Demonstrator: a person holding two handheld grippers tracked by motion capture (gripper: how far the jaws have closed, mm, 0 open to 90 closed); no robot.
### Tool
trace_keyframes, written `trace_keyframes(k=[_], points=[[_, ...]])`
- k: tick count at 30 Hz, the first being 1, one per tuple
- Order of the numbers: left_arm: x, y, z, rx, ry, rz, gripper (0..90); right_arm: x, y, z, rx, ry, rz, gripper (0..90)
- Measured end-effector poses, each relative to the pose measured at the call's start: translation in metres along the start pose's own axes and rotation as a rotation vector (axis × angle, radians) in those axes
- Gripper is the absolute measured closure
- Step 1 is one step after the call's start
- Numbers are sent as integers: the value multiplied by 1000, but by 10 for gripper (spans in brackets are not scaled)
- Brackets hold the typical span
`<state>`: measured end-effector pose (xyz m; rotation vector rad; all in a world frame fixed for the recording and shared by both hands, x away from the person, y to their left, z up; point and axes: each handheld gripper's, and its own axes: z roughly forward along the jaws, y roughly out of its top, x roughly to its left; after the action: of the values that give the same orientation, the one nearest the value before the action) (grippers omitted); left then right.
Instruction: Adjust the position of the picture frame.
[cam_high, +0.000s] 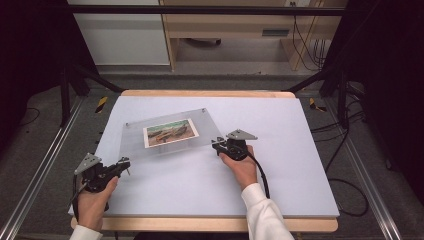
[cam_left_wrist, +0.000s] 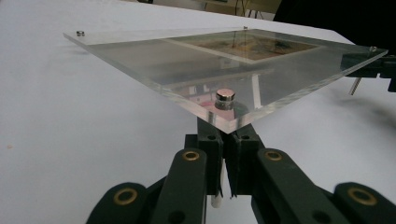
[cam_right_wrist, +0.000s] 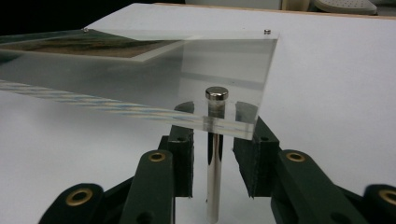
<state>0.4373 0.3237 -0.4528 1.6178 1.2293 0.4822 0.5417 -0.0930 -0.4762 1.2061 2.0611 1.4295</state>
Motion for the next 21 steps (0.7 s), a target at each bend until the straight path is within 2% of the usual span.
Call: trace_keyframes(k=[7, 12, 16, 19, 21], points=[[0, 0, 0, 8, 11, 13, 846, 0, 0, 2, -18, 8, 1, 758], [0, -1, 1, 17, 14, 11, 845, 0, 1, 4, -30, 19, 1, 840], [1, -2, 2, 27, 23, 16, 845, 1, 7, 4, -46, 23, -23, 847], [0, -1, 2, 27, 36, 41, 845, 2, 11, 3, -33, 20, -28, 848], [0, -1, 3, 30, 37, 44, 844, 1, 11, 3, -29, 25, -31, 848]])
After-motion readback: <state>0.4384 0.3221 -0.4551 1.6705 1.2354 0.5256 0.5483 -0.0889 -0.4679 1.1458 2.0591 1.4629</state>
